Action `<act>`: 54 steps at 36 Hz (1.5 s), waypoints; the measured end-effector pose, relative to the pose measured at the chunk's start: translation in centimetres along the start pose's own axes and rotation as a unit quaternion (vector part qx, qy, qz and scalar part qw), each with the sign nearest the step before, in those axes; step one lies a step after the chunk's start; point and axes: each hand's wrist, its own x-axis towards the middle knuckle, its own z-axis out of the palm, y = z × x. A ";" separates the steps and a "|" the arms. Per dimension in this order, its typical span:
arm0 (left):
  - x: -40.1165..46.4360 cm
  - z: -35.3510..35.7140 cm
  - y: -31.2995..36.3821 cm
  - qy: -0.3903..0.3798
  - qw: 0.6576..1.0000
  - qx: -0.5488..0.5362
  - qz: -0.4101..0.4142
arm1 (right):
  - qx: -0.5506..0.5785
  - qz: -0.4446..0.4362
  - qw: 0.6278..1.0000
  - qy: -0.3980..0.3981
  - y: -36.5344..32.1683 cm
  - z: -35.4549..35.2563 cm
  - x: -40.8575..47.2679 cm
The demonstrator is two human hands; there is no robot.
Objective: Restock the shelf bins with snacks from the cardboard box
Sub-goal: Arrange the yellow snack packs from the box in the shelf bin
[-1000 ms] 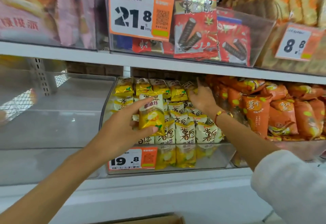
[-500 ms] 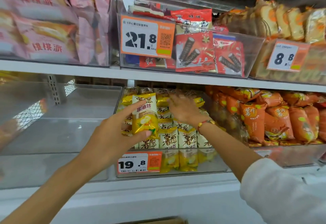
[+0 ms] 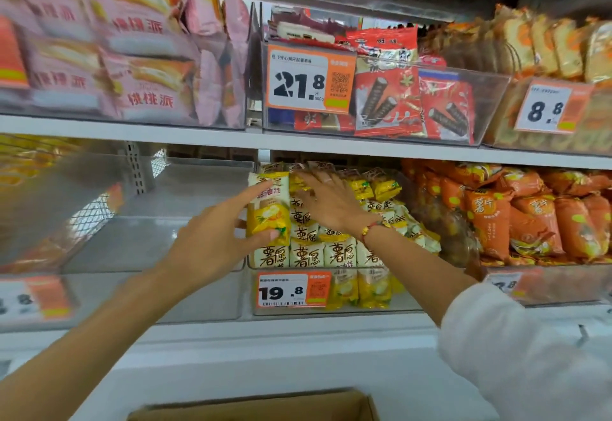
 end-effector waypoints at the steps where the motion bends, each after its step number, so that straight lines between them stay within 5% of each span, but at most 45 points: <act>1: 0.8 0.2 0.3 -0.004 0.999 0.040 0.004 | -0.018 -0.004 1.000 0.014 0.5 -0.2 -0.7; 8: 5.8 1.7 0.3 -0.058 0.950 0.308 -0.006 | -0.064 0.096 0.993 -0.014 6.8 -1.0 -3.5; 14: 6.7 1.3 -0.5 -0.054 0.941 0.333 -0.021 | 0.065 0.008 0.995 -0.074 6.2 0.6 -3.8; 19: 6.5 2.1 -0.5 -0.077 0.946 0.312 0.040 | -0.021 -0.005 0.993 -0.114 4.5 2.5 -4.0; 26: 5.9 3.4 0.6 -0.050 0.911 0.407 0.045 | -0.032 -0.004 0.994 -0.107 4.1 2.2 -4.4; 43: -5.0 3.2 1.4 0.112 0.973 0.169 0.109 | 0.084 -0.093 0.992 0.032 0.5 -0.6 -14.6; 47: -9.9 3.9 0.0 0.083 0.984 0.116 0.106 | 0.087 -0.066 0.993 -0.037 -1.2 1.1 -18.3; 54: -16.7 7.5 -5.8 -0.042 0.987 0.146 -0.044 | 0.045 -0.040 0.971 -0.230 -2.3 10.7 -23.1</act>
